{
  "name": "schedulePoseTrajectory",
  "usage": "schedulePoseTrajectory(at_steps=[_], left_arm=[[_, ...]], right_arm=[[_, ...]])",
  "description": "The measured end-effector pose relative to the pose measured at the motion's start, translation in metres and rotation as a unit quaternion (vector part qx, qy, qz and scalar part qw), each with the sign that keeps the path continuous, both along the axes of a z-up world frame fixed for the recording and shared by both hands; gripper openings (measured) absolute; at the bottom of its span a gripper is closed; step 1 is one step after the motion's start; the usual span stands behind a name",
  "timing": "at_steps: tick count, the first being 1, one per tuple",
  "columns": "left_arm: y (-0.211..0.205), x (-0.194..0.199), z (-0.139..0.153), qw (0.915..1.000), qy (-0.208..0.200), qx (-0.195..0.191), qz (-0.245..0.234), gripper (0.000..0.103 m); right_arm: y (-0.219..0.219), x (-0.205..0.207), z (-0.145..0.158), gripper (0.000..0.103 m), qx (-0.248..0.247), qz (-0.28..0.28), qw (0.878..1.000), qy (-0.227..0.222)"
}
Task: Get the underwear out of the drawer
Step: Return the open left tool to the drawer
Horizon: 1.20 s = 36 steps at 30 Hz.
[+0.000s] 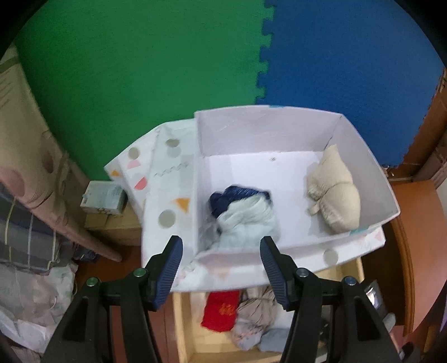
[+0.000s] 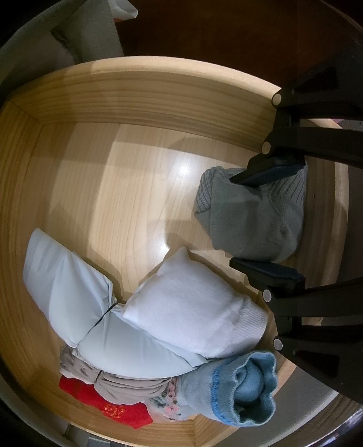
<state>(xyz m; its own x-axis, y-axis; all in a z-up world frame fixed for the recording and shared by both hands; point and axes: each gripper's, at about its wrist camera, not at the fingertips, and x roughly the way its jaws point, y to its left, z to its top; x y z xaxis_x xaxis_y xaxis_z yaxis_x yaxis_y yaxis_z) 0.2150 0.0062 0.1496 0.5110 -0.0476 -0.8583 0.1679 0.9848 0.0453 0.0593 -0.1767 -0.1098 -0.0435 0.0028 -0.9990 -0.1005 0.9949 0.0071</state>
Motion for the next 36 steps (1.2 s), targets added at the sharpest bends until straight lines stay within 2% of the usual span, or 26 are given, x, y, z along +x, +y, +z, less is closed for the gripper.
schedulePoseTrajectory(at_steps=[7, 10, 18, 23, 32, 36], left_arm=[[0.037, -0.043, -0.026, 0.9997, 0.006, 0.014, 0.020, 0.059], [0.048, -0.059, -0.048, 0.9991, 0.018, 0.024, 0.030, 0.059], [0.068, -0.088, -0.124, 0.9951, 0.073, -0.001, 0.066, 0.059], [0.073, -0.100, -0.157, 0.9929, 0.084, -0.008, 0.084, 0.059], [0.070, -0.109, -0.192, 0.9909, 0.092, -0.025, 0.095, 0.059], [0.065, -0.112, -0.202, 0.9909, 0.094, -0.021, 0.094, 0.059]], right_arm=[[-0.002, -0.001, -0.001, 0.047, 0.003, -0.007, 1.000, -0.004], [-0.006, 0.000, 0.000, 0.045, 0.011, -0.015, 1.000, -0.009], [-0.013, -0.003, 0.004, 0.040, 0.013, -0.024, 0.999, -0.026], [-0.015, -0.005, 0.006, 0.040, 0.008, -0.027, 0.999, -0.035], [-0.011, -0.011, 0.020, 0.039, 0.000, -0.031, 0.998, -0.053], [-0.013, -0.015, 0.023, 0.039, -0.001, -0.040, 0.997, -0.059]])
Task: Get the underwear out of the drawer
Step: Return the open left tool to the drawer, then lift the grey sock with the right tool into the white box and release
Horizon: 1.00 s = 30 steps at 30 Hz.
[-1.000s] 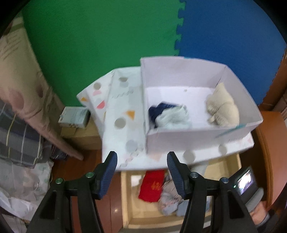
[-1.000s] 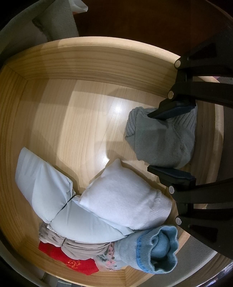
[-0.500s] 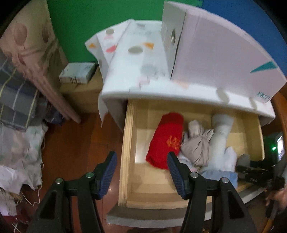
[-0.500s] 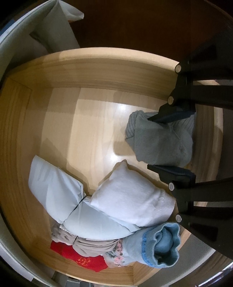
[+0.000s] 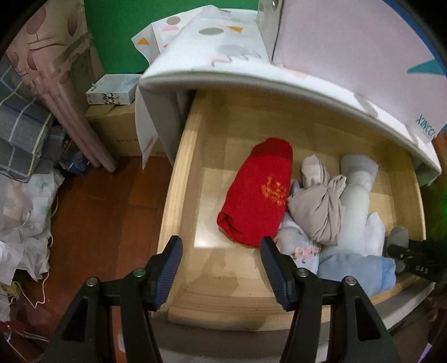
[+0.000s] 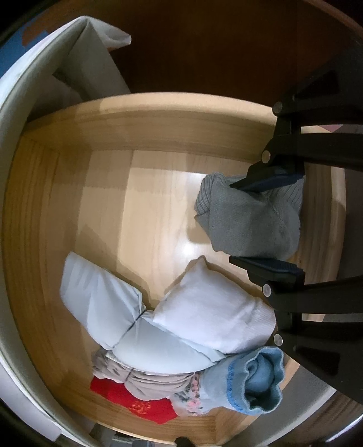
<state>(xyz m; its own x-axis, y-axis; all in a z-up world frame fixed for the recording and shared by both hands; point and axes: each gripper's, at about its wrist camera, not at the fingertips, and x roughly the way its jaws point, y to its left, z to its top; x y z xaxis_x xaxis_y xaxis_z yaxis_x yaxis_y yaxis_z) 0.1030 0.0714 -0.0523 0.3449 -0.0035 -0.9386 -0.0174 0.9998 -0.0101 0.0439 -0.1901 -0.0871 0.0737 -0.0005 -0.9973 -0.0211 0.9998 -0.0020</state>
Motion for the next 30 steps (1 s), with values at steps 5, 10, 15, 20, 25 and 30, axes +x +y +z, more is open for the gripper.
schedulePoseTrajectory(at_steps=[5, 10, 15, 20, 25, 30], left_arm=[[-0.003, -0.004, 0.004, 0.9995, -0.022, 0.020, 0.004, 0.059], [-0.007, -0.007, 0.009, 0.9985, -0.042, 0.034, 0.001, 0.059], [-0.010, -0.006, 0.009, 0.9981, -0.042, 0.044, -0.006, 0.059], [-0.010, -0.005, 0.006, 0.9985, -0.041, 0.037, -0.001, 0.059], [-0.005, -0.005, 0.007, 0.9987, -0.042, 0.030, 0.003, 0.059], [-0.004, -0.006, 0.008, 0.9987, -0.042, 0.030, 0.003, 0.059]], right_arm=[[-0.002, -0.003, 0.005, 0.039, 0.001, -0.004, 1.000, -0.009], [-0.002, -0.012, 0.014, 0.039, 0.009, -0.003, 1.000, -0.030], [-0.001, -0.021, 0.027, 0.039, 0.025, -0.004, 0.999, -0.035], [0.003, -0.032, 0.056, 0.039, 0.029, 0.005, 0.998, -0.058], [0.004, -0.026, 0.097, 0.039, 0.029, 0.016, 0.996, -0.082], [0.003, -0.009, 0.140, 0.039, 0.034, 0.028, 0.993, -0.105]])
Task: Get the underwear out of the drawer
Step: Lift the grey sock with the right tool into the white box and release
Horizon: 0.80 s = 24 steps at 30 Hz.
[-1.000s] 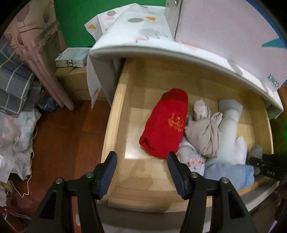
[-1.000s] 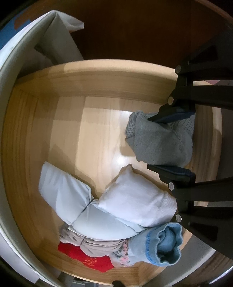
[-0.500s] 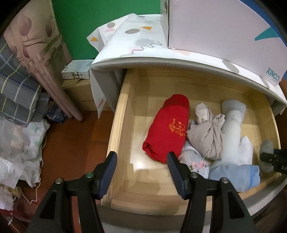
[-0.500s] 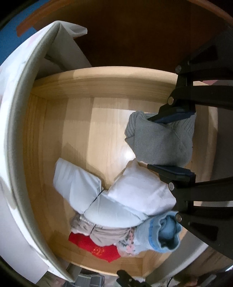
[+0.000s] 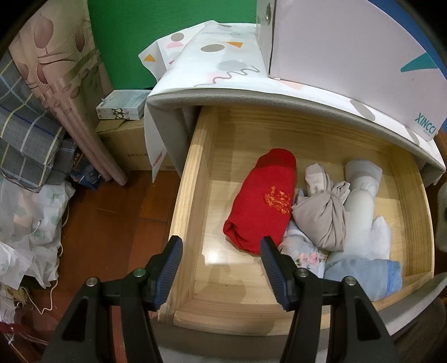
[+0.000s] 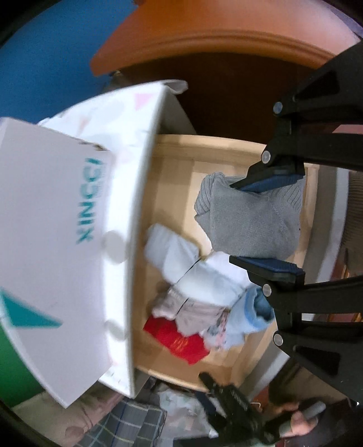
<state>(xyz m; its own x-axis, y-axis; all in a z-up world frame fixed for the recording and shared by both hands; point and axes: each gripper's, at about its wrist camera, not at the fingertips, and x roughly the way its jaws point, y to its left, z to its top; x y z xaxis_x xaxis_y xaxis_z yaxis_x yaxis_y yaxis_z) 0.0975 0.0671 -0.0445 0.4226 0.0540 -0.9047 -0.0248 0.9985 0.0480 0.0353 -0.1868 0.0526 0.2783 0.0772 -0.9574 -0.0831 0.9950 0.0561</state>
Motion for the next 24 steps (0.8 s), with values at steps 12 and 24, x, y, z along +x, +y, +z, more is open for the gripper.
schedulePoseTrajectory(at_steps=[12, 24], left_arm=[[0.001, -0.001, 0.001, 1.0000, -0.002, -0.004, 0.003, 0.059], [0.008, -0.002, 0.004, 0.9996, -0.011, -0.021, 0.013, 0.059]], right_arm=[[0.026, 0.040, 0.099, 0.039, -0.006, 0.029, 0.996, -0.083], [0.033, 0.112, 0.148, 0.039, -0.038, 0.009, 0.990, -0.134]])
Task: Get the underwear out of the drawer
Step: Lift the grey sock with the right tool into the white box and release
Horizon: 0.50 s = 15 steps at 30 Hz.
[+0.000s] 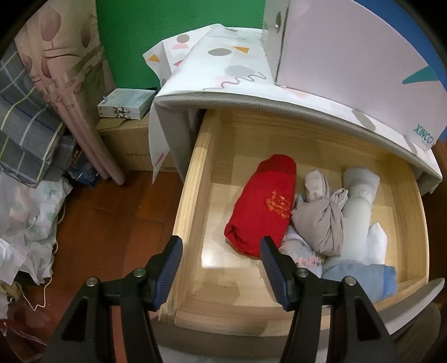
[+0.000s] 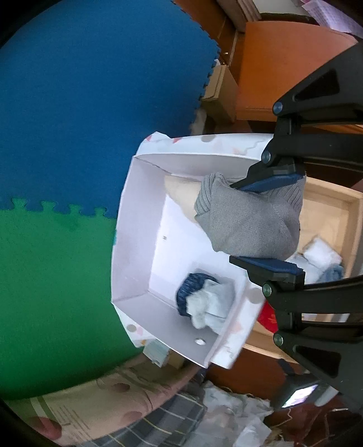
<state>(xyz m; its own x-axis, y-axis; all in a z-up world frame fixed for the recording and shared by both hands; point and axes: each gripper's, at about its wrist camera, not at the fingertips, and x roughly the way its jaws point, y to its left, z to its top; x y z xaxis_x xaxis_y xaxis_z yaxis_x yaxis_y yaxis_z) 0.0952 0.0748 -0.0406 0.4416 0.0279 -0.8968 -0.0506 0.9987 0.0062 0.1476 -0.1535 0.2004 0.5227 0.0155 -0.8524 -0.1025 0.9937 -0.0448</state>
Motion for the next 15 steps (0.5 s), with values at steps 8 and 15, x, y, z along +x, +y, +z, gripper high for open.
schedulePoseTrajectory(at_steps=[8, 15], left_arm=[[0.000, 0.000, 0.000, 1.0000, -0.001, 0.001, -0.001, 0.059], [0.000, 0.000, -0.001, 1.0000, 0.000, 0.001, -0.002, 0.059]], right_arm=[[0.005, 0.041, -0.011, 0.039, -0.004, -0.012, 1.000, 0.003], [0.010, 0.062, -0.042, 0.040, -0.004, -0.021, 0.999, 0.032]])
